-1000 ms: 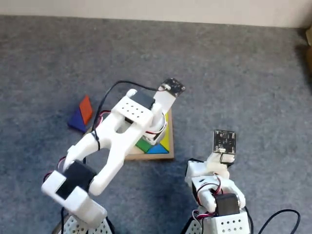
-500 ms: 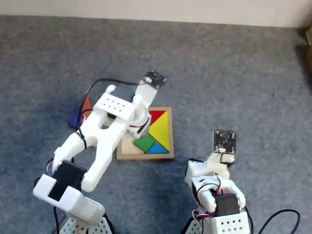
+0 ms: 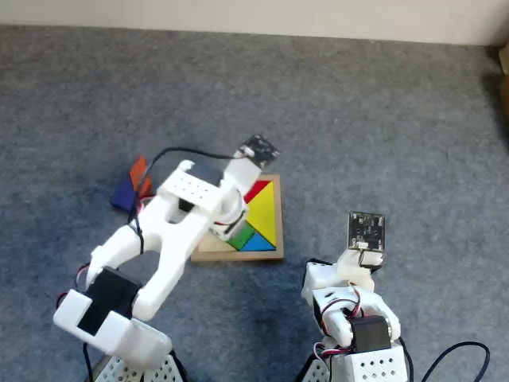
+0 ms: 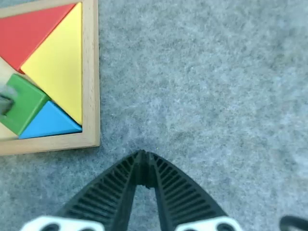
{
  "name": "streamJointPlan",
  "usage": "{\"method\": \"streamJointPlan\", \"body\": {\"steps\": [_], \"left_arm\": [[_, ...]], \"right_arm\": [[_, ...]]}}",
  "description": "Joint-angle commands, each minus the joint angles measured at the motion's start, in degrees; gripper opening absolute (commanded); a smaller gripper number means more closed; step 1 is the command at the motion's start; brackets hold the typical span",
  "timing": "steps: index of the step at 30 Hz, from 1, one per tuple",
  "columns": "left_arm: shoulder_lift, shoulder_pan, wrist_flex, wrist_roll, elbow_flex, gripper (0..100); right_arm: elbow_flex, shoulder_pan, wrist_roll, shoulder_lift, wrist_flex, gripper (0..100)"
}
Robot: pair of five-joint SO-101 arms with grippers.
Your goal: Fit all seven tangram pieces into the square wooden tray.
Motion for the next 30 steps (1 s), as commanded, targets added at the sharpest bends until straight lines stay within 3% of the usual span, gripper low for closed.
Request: {"method": "streamJointPlan", "body": {"steps": [1, 13, 22, 25, 30], "left_arm": [[-1.9, 3.2, -0.6, -0.1, -0.2, 17], [-12.6, 1.4, 3.6, 3.9, -2.5, 17], [-21.7, -15.8, 13.1, 5.6, -2.1, 21], [-21.6, -23.0, 12.6, 5.5, 0.1, 28], [-21.6, -29.7, 8.7, 2.0, 4.9, 29]], "right_arm": [[6.5, 0.6, 0.8, -1.1, 0.2, 0.9], [6.5, 0.6, 0.8, -1.2, 0.2, 0.9], [6.5, 0.6, 0.8, -1.1, 0.2, 0.9], [6.5, 0.6, 0.8, -1.1, 0.2, 0.9], [6.5, 0.6, 0.8, -1.1, 0.2, 0.9]]}}
